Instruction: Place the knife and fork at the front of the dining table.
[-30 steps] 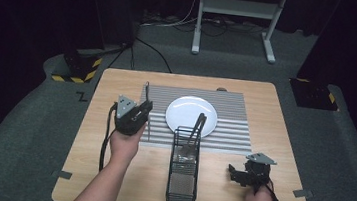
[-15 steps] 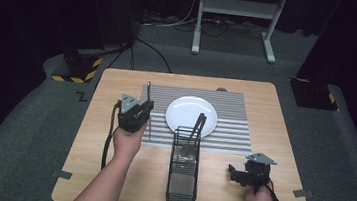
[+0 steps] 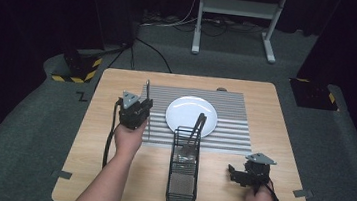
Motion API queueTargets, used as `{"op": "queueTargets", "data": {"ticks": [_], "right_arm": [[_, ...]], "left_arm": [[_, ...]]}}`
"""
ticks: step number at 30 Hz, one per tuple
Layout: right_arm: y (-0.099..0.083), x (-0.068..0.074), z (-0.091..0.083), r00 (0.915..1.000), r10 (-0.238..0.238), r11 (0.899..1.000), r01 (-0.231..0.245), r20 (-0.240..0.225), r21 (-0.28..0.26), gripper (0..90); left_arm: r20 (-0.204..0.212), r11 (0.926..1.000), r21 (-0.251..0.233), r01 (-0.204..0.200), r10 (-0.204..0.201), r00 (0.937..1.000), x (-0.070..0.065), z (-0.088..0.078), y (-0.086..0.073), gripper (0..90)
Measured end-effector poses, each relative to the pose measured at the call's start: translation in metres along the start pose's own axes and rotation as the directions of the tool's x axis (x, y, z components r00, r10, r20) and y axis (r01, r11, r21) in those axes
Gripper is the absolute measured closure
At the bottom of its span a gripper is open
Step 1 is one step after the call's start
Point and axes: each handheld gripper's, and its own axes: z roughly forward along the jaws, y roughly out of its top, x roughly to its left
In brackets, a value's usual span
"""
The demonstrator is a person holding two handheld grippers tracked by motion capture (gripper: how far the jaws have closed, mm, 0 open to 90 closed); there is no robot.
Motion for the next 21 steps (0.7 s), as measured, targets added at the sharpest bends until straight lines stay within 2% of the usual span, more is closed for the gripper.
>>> {"op": "queueTargets", "data": {"ticks": [7,15,21], "right_arm": [[0.0,0.0,0.0,1.0,-0.005,1.0,0.005,-0.004,0.0,8.6],[0.0,0.0,0.0,1.0,-0.005,1.0,0.005,-0.004,0.0,8.6],[0.0,0.0,0.0,1.0,-0.005,1.0,0.005,-0.004,0.0,8.6]], "left_arm": [[-0.014,0.9993,0.034,0.014,-0.014,0.9998,0.001,0.015,-0.005,82.4],[-0.028,0.9987,0.042,0.028,-0.027,0.9992,0.0,0.029,-0.004,82.6],[-0.048,0.9972,0.051,0.054,-0.051,0.9975,0.001,0.041,-0.004,82.8]]}}
